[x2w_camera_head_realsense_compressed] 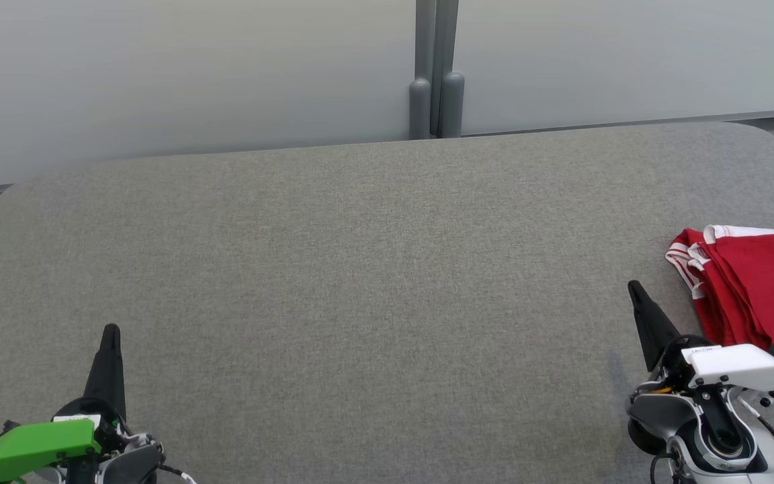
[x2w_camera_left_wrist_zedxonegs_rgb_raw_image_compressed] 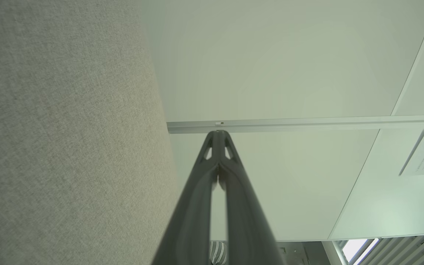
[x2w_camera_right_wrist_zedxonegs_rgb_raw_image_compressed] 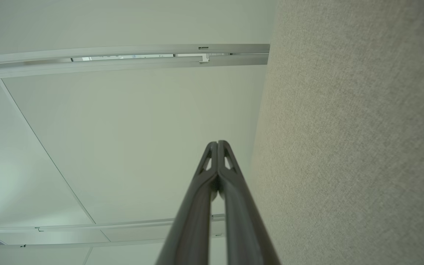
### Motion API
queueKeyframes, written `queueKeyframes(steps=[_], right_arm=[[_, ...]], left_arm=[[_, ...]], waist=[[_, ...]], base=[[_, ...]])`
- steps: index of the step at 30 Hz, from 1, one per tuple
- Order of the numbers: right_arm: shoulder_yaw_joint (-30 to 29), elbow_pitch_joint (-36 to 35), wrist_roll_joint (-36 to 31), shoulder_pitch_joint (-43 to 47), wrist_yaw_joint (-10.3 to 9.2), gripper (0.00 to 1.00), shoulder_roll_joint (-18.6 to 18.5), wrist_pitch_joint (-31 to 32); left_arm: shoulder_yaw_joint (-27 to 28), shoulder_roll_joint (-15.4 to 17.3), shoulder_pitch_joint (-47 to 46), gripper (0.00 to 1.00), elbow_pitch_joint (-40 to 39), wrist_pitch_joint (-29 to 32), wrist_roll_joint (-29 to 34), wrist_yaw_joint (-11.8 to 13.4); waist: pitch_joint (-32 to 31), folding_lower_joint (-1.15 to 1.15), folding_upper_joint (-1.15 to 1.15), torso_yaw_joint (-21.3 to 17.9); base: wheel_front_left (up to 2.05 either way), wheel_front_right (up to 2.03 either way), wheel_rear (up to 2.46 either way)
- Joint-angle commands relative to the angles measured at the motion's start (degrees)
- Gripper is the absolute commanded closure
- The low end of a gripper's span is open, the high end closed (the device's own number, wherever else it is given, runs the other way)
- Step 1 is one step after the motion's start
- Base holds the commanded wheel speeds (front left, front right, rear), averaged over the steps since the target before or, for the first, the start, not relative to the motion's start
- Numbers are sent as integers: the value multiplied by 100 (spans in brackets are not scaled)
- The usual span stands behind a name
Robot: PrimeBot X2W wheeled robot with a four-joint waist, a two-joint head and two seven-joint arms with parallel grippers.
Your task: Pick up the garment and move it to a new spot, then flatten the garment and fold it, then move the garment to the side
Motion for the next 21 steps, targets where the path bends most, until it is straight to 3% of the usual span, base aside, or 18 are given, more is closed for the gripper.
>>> queueKeyframes(steps=[1,21], right_arm=[[-14,10,-37,-61,2,100,-3,27],[-38,11,-51,-62,3,100,10,43]], left_arm=[[27,-4,-69,100,-15,7,12,-18],[39,-11,-71,100,-16,23,21,-18]], waist=[[0,0,26,0],[0,0,26,0]], base=[[0,0,0],[0,0,0]])
